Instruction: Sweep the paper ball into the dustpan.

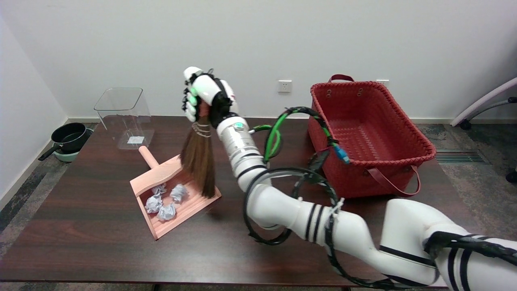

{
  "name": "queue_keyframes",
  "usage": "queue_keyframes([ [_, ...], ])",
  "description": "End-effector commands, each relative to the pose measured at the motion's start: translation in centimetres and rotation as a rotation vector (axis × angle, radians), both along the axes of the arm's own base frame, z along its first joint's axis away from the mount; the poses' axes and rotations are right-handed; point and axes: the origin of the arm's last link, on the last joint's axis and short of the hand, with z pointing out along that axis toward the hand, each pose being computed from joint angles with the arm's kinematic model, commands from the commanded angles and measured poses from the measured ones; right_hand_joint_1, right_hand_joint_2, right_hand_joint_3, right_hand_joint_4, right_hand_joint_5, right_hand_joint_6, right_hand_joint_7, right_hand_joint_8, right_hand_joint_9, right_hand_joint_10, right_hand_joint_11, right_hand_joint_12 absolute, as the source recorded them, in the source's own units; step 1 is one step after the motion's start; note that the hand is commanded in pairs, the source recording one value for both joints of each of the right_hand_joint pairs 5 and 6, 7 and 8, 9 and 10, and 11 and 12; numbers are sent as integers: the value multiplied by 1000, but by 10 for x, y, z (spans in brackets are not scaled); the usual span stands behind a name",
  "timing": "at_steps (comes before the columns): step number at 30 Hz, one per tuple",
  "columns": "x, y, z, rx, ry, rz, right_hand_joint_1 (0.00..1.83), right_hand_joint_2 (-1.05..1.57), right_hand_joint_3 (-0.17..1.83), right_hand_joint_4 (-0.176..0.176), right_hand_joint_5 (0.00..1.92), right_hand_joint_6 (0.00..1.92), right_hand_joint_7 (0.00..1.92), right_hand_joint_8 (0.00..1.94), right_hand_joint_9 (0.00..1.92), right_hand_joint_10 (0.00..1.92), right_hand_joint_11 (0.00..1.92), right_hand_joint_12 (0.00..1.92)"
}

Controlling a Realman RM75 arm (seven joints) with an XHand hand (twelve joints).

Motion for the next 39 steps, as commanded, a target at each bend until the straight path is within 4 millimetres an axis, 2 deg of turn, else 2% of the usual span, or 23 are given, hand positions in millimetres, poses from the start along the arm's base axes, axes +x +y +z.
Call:
queue_keyframes([
  [1,18,34,81,-73,72,123,710,1571,993,0,1920,1920,1920,1920,1920,1920,1819,1819],
  [8,29,42,84,-68,69,165,719,1571,1048,0,1920,1920,1920,1920,1920,1920,1807,1807],
  [13,34,50,100,-122,132,224,759,1571,1073,0,1920,1920,1920,1920,1920,1920,1764,1764],
  [26,10,55,114,-150,220,170,784,1571,1233,0,1920,1920,1920,1920,1920,1920,1738,1738],
  [35,17,57,114,-152,222,193,809,1526,1266,0,1920,1920,1920,1920,1920,1920,1721,1721],
  [39,13,62,114,-149,248,203,813,1519,1268,0,1920,1920,1920,1920,1920,1920,1719,1719],
])
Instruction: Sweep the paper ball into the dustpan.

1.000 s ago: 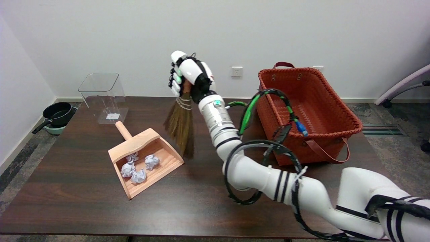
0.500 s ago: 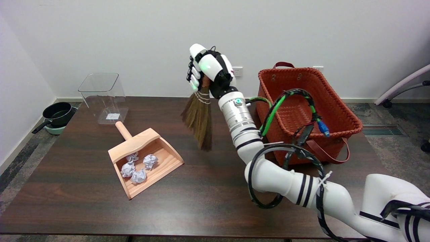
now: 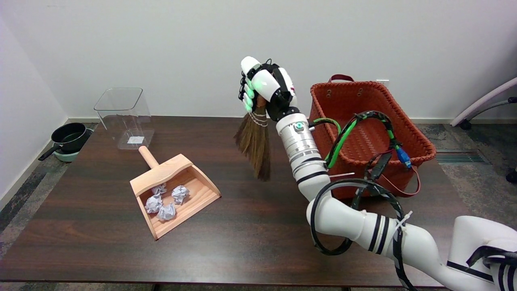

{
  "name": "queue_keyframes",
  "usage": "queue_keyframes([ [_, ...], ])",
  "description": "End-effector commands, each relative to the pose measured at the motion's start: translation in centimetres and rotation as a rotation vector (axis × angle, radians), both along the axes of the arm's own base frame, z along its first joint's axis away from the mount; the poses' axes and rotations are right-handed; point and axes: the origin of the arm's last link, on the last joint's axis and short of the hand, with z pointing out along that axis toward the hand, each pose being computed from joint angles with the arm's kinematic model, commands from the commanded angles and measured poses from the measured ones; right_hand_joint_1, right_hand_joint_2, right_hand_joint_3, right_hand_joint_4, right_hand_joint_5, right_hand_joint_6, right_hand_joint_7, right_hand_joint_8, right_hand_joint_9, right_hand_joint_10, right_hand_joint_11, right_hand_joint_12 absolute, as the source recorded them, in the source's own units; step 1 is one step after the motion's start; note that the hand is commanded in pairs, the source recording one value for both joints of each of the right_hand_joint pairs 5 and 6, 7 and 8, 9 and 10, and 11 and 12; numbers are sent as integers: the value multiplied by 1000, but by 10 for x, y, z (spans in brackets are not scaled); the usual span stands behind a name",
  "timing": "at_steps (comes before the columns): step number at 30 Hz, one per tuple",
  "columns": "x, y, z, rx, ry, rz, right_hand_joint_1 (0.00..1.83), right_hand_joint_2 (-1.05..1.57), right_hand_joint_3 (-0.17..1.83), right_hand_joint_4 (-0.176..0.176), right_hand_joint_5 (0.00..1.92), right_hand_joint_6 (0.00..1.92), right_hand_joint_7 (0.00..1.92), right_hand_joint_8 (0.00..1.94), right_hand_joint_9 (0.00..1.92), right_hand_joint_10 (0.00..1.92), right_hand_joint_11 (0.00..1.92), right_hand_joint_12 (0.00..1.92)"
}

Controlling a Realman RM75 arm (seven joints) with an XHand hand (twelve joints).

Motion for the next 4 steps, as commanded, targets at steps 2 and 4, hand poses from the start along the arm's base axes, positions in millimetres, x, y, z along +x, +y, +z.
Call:
queue_keyframes([
  [2,-7,15,12,-24,71,20,817,1509,1271,0,1920,1920,1920,1920,1920,1920,1715,1715],
  [4,-12,19,15,-41,56,8,820,1498,1281,0,1920,1920,1920,1920,1920,1920,1717,1717],
])
